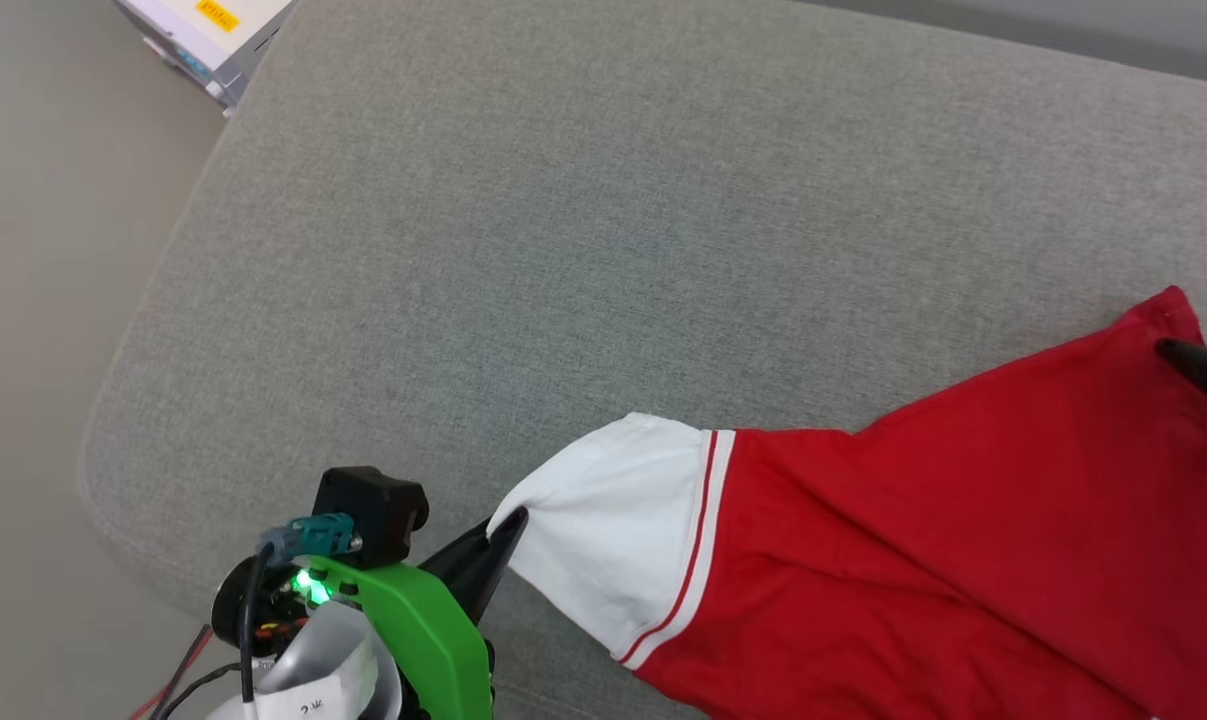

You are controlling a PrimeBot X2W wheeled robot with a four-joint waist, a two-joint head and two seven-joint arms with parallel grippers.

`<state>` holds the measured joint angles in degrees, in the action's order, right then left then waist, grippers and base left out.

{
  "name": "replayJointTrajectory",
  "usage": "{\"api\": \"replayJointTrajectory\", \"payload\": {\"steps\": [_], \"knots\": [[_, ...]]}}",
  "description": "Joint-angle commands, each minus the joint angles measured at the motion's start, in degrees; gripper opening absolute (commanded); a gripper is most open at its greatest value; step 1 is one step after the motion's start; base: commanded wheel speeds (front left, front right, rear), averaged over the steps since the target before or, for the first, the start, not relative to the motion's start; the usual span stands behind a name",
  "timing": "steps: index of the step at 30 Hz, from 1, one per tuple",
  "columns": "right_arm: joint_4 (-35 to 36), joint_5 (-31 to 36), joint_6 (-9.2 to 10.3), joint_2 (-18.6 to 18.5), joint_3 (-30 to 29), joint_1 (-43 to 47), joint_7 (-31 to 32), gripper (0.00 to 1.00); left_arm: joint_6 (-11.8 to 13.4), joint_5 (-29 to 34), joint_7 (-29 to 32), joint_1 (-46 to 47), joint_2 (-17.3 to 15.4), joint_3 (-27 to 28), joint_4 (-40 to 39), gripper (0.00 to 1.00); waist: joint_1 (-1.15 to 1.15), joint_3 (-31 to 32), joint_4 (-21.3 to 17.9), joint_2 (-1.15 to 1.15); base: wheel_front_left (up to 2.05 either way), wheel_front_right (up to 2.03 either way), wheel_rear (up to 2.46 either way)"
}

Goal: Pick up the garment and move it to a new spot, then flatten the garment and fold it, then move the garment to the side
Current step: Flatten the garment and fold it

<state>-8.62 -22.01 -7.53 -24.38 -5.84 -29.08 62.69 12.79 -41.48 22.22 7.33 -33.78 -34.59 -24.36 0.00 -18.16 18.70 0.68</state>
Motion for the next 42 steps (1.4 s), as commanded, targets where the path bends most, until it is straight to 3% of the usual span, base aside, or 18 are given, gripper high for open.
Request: {"api": "replayJointTrajectory", "payload": {"steps": [1, 11, 12, 13, 14, 27, 42], "knots": [[-1.22, 0.81, 0.04, -0.45, 0.34, -1.28, -0.78, 1.00, -0.38, 0.46, -0.46, 1.04, 0.56, -0.05, 0.24, 0.00, 0.00, -2.50, 2.50, -0.68, 0.00, 0.00, 0.00], [-7.96, 1.29, 0.04, -2.42, 5.56, -1.60, -1.08, 1.00, -0.94, 0.62, -1.06, 2.06, 1.67, -0.80, 0.30, 0.00, 0.00, -3.90, 3.71, -0.68, 0.00, 0.00, 0.00], [-8.34, 1.03, 0.04, -2.64, 6.16, -1.26, -0.75, 0.59, -0.97, 0.62, -1.12, 2.12, 1.71, -0.81, 0.35, 0.00, 0.00, -3.96, 3.74, -0.68, 0.00, 0.00, 0.00], [-8.60, 0.61, 0.04, -2.92, 7.00, -0.87, -0.38, 0.08, -1.01, 0.61, -1.19, 2.20, 1.76, -0.81, 0.42, 0.00, 0.00, -4.03, 3.75, -0.68, 0.00, 0.00, 0.00], [-8.68, 0.20, 0.04, -3.22, 7.59, -0.64, -0.45, 0.00, -1.05, 0.61, -1.28, 2.29, 1.80, -0.78, 0.49, 0.00, 0.00, -4.08, 3.74, -0.68, 0.00, 0.00, 0.00], [-10.79, -2.86, 0.04, -2.24, 6.95, -4.71, -15.74, 0.00, -0.75, 1.16, -4.59, 3.68, 2.05, 1.54, 0.05, 0.00, 0.00, 1.83, -0.04, -0.68, 0.00, 0.00, 0.00], [-4.08, -9.85, 0.04, -5.23, 10.73, -6.90, -29.98, 0.00, 1.41, 3.62, -10.14, 10.82, 1.00, 9.95, -3.55, 0.00, 0.00, 12.64, -10.97, -0.68, 0.00, 0.00, 0.00]]}}
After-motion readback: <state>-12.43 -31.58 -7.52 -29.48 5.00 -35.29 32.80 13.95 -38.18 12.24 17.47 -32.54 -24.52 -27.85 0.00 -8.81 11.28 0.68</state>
